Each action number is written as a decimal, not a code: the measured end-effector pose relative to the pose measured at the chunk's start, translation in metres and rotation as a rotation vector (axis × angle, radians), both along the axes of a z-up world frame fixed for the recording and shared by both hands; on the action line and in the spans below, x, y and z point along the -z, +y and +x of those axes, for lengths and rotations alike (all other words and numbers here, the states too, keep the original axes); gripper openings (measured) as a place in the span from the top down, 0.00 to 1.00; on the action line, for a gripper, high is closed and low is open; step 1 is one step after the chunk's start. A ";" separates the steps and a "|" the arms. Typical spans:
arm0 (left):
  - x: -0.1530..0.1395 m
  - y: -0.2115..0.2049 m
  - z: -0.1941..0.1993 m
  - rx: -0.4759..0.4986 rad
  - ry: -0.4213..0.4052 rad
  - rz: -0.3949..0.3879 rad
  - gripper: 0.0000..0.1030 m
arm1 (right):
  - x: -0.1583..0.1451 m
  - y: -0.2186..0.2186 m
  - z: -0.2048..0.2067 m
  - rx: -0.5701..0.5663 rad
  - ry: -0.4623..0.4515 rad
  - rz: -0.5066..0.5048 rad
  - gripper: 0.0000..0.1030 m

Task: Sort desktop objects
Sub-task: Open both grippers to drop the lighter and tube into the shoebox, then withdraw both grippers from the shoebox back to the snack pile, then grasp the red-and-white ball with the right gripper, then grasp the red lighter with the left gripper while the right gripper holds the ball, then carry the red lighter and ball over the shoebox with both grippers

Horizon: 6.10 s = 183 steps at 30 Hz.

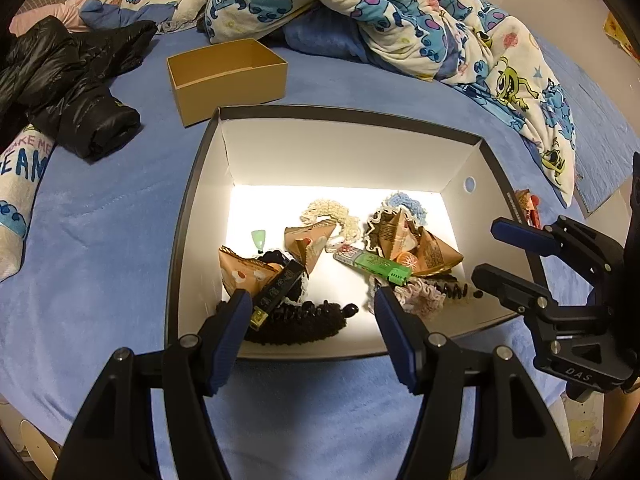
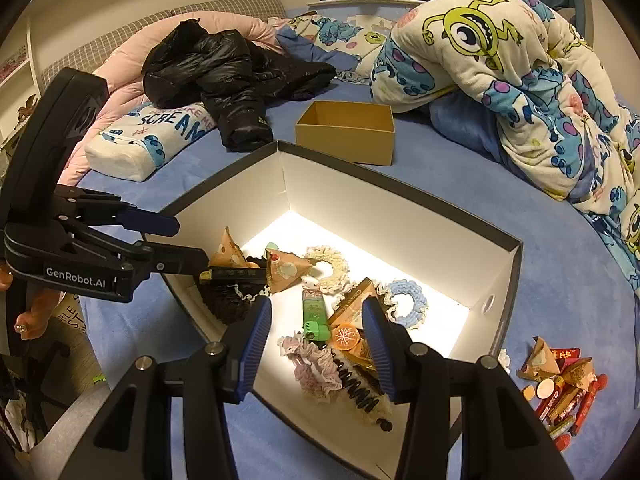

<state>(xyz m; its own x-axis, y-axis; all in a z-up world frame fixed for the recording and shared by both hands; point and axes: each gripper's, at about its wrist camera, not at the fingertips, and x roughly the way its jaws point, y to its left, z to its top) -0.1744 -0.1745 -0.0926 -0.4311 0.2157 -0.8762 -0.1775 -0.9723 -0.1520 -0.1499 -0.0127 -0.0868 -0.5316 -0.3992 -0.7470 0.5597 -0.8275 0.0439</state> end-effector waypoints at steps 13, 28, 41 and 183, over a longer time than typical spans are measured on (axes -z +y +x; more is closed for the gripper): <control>-0.013 0.031 0.010 0.034 0.009 -0.009 0.37 | -0.009 0.024 0.010 0.016 0.014 -0.020 0.54; -0.029 0.109 0.010 0.136 0.031 -0.010 0.37 | -0.014 0.090 0.017 0.096 0.027 -0.045 0.54; -0.032 0.203 0.011 0.271 0.038 0.009 0.37 | -0.008 0.173 0.025 0.204 0.025 -0.037 0.54; 0.016 0.336 -0.004 0.438 -0.011 -0.042 0.81 | 0.036 0.305 0.023 0.291 -0.010 -0.057 0.76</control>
<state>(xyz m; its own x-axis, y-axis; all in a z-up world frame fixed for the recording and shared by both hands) -0.1784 0.1619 -0.1090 -0.2971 0.3401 -0.8922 -0.5727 -0.8112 -0.1185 -0.1268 0.2920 -0.1230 -0.6226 -0.2724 -0.7336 0.2982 -0.9493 0.0995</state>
